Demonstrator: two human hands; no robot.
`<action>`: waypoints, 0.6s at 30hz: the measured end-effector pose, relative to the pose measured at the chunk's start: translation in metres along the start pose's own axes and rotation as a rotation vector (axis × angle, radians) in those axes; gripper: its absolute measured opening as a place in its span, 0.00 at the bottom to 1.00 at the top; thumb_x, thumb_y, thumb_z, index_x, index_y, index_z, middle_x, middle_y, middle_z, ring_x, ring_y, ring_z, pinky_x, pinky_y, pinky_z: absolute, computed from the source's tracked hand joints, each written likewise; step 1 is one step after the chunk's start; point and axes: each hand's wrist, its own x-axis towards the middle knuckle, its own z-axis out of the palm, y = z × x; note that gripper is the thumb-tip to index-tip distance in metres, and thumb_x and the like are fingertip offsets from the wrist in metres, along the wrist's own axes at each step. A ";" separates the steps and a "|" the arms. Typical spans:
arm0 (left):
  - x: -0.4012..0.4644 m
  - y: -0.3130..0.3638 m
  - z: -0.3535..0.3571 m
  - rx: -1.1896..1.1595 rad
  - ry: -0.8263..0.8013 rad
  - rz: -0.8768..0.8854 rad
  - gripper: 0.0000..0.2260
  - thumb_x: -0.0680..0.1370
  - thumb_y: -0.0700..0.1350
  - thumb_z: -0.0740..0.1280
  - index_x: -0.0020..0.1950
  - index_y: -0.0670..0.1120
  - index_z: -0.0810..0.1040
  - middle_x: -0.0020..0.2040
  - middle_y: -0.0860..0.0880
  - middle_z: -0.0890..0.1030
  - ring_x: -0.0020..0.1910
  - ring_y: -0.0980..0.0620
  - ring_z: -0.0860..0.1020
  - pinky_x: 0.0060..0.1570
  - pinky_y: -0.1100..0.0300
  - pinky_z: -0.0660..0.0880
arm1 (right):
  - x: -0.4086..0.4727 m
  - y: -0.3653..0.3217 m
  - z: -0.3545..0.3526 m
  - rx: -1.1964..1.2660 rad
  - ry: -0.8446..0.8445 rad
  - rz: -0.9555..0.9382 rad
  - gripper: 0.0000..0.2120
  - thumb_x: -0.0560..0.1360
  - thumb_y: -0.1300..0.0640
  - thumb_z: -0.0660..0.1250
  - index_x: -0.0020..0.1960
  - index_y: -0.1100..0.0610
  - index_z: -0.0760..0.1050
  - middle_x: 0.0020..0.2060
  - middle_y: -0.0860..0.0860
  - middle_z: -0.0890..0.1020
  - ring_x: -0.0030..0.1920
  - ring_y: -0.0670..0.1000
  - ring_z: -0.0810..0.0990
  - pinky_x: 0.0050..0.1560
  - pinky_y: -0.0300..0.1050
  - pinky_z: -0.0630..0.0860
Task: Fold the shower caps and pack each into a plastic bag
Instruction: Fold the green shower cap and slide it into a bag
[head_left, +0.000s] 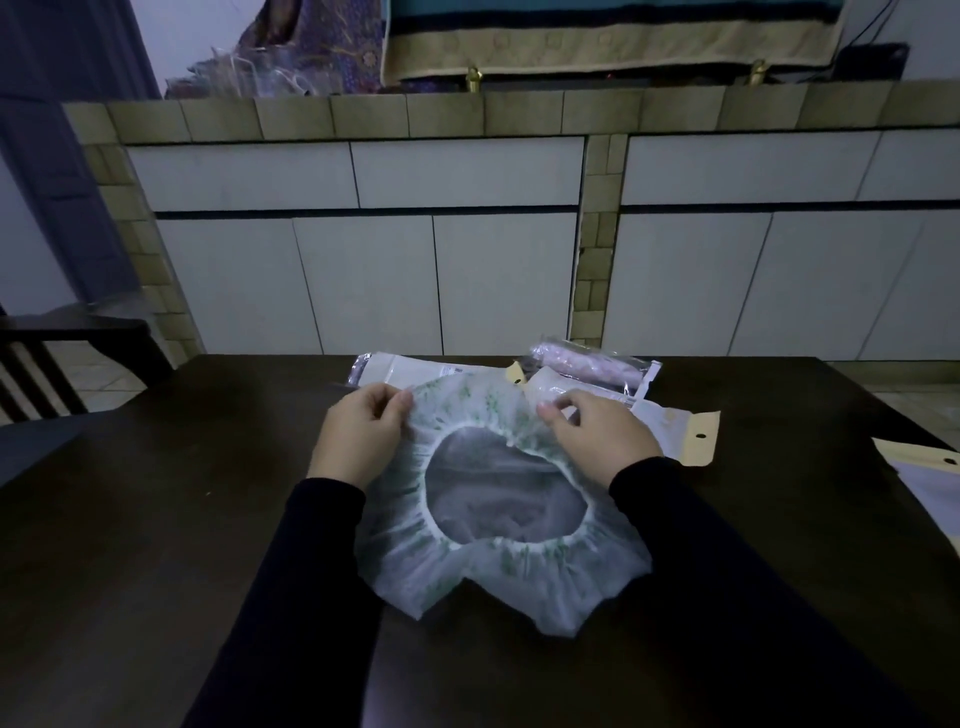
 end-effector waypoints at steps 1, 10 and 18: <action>0.001 -0.001 0.000 0.031 0.001 -0.032 0.08 0.78 0.44 0.66 0.39 0.49 0.79 0.36 0.54 0.80 0.38 0.54 0.76 0.44 0.60 0.72 | 0.000 0.000 0.000 0.007 -0.022 -0.006 0.18 0.80 0.43 0.55 0.63 0.49 0.72 0.57 0.51 0.80 0.56 0.53 0.77 0.57 0.49 0.73; -0.011 0.030 0.000 -0.048 0.096 0.118 0.13 0.73 0.41 0.59 0.46 0.57 0.78 0.46 0.61 0.77 0.46 0.54 0.76 0.56 0.49 0.75 | 0.001 -0.001 0.010 -0.132 -0.129 0.050 0.06 0.76 0.55 0.63 0.51 0.55 0.77 0.49 0.52 0.81 0.50 0.54 0.78 0.52 0.46 0.75; -0.008 0.089 -0.005 0.524 -0.188 0.242 0.17 0.72 0.60 0.69 0.58 0.55 0.79 0.54 0.57 0.80 0.57 0.54 0.76 0.56 0.59 0.66 | -0.006 -0.021 0.005 0.217 0.169 -0.357 0.06 0.77 0.58 0.65 0.49 0.52 0.80 0.44 0.49 0.75 0.43 0.47 0.74 0.47 0.42 0.70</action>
